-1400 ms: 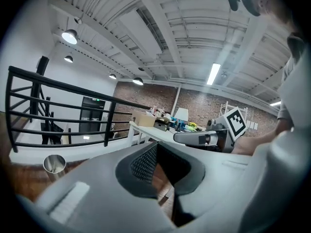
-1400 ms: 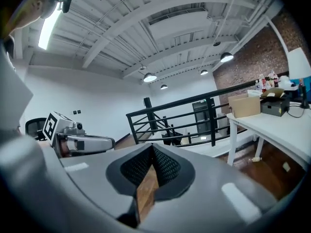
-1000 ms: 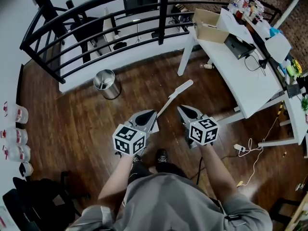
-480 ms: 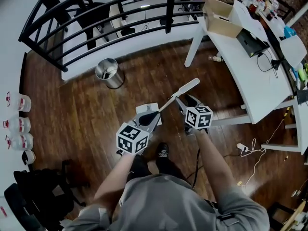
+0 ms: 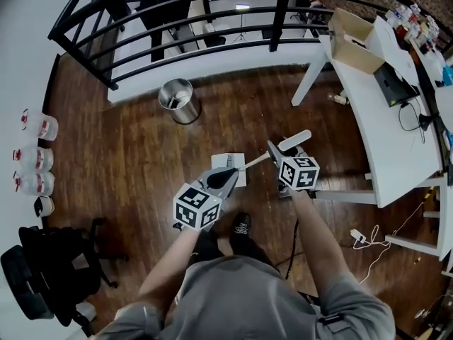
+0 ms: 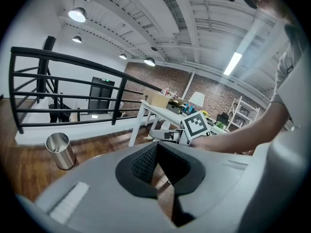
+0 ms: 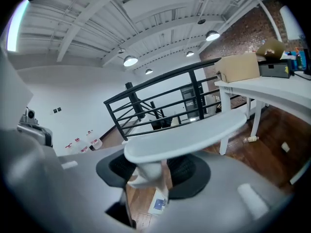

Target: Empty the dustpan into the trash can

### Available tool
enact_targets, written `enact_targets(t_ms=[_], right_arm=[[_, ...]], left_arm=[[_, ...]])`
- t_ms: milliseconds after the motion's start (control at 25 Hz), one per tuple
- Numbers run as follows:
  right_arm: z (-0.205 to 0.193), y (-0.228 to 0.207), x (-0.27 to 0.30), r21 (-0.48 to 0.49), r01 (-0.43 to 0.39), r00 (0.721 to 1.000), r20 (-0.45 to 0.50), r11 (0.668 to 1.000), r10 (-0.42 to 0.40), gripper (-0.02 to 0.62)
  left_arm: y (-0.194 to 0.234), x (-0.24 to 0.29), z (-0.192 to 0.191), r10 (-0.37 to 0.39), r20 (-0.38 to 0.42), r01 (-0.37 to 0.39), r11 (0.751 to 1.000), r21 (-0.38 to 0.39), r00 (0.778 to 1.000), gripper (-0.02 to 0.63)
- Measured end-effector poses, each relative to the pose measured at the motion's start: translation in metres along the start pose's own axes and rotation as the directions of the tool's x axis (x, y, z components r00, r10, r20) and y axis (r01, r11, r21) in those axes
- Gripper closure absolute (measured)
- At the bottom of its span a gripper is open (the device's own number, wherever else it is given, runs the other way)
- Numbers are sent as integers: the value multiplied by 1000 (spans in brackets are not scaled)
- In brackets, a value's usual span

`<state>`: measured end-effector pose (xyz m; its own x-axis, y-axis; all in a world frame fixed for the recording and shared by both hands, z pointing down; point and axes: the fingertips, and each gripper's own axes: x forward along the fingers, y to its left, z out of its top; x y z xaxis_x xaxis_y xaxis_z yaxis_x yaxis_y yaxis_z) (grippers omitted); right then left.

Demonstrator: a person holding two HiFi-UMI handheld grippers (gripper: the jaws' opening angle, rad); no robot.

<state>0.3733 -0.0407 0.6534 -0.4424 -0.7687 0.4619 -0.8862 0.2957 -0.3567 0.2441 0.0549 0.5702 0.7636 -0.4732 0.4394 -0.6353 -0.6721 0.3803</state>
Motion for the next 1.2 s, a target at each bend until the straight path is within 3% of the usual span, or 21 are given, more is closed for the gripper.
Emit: enact_targets(t_ms=[120, 520, 840, 1200], right_arm=[[-5, 0, 5, -23, -14, 1000, -25, 1000, 13, 491], [4, 17, 6, -91, -19, 1000, -22, 996, 17, 511], [45, 46, 0, -161, -19, 1000, 11, 987, 21, 515], [101, 93, -17, -180, 35, 997, 80, 983, -20, 520]], left_arm=[[2, -1, 0, 9, 4, -9, 1000, -7, 1000, 601], [20, -17, -1, 60, 11, -60, 998, -15, 998, 601], [34, -43, 3, 96, 37, -96, 995, -10, 995, 601], [56, -86, 13, 78, 61, -79, 997, 23, 995, 601]])
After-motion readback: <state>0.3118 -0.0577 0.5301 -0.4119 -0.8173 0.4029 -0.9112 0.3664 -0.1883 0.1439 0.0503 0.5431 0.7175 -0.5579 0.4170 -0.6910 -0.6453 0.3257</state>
